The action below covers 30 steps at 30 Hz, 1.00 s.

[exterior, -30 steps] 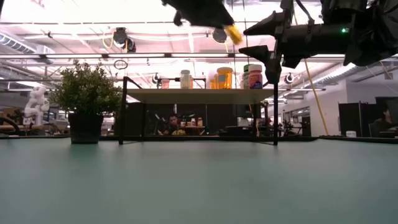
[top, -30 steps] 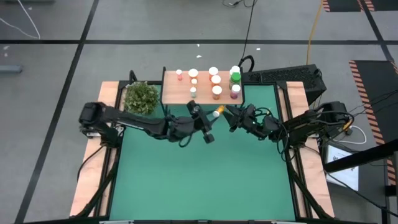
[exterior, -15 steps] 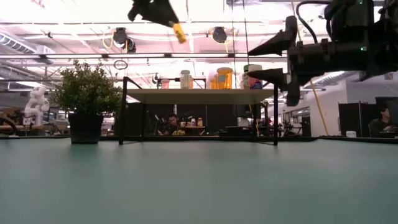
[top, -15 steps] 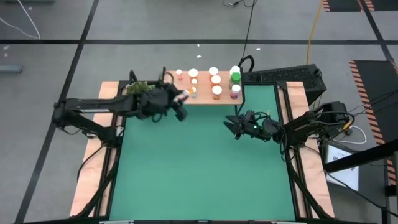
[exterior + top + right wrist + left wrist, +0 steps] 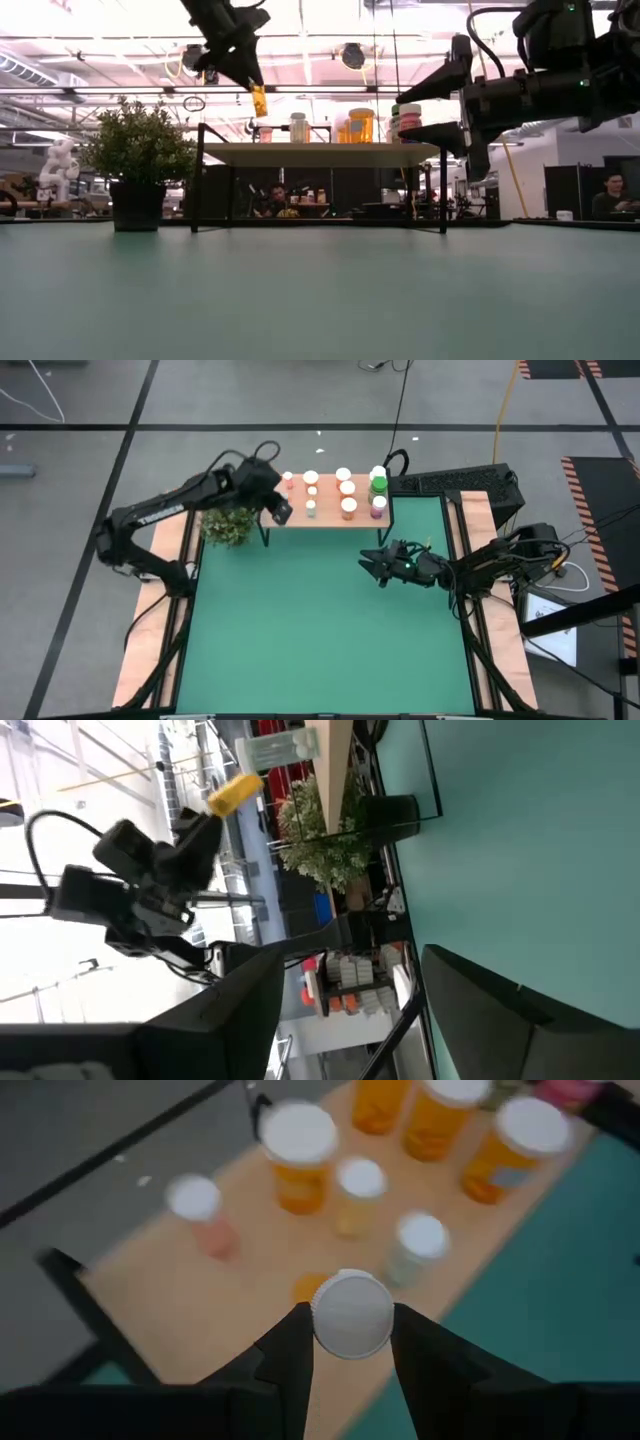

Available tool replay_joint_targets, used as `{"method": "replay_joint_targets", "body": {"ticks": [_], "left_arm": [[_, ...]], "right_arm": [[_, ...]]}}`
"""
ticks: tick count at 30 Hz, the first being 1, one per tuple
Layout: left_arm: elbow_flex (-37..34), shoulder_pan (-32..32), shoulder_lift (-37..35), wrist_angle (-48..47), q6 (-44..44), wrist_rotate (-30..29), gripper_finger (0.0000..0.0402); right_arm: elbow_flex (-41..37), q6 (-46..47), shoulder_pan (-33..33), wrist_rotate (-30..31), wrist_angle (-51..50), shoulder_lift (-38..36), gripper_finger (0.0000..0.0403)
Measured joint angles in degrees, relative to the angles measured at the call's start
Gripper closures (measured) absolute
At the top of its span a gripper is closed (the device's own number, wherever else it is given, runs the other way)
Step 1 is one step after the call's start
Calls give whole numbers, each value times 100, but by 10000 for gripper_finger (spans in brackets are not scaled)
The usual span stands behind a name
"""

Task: Pick and place medicine bottles onto shelf by color
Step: Put the small orange medicine bottle on the shelf

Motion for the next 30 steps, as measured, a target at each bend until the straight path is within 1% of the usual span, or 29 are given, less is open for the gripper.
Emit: {"method": "replay_joint_targets", "body": {"ticks": [4, 6, 10, 13, 17, 25, 30], "left_arm": [[846, 416, 598, -760, 370, 44, 273], [1214, 608, 965, -1097, 506, 178, 273], [1660, 826, 1476, -1546, 573, 398, 273], [1723, 853, 1697, -1634, 631, 410, 273], [1721, 823, 1830, -1629, 634, 448, 273], [1723, 788, 1932, -1582, 619, 510, 273], [1723, 814, 1934, -1598, 188, 612, 270]], "right_arm": [[0, 2, -2, 62, 2, 0, 170], [0, 2, -2, 62, 0, 0, 170], [0, -2, -2, 67, 0, 0, 170], [0, -22, -2, 84, 0, 0, 170], [0, -31, -2, 350, 0, 0, 170], [0, 2, -7, 355, 0, 0, 170], [0, 100, -7, 353, 0, 0, 170]]}}
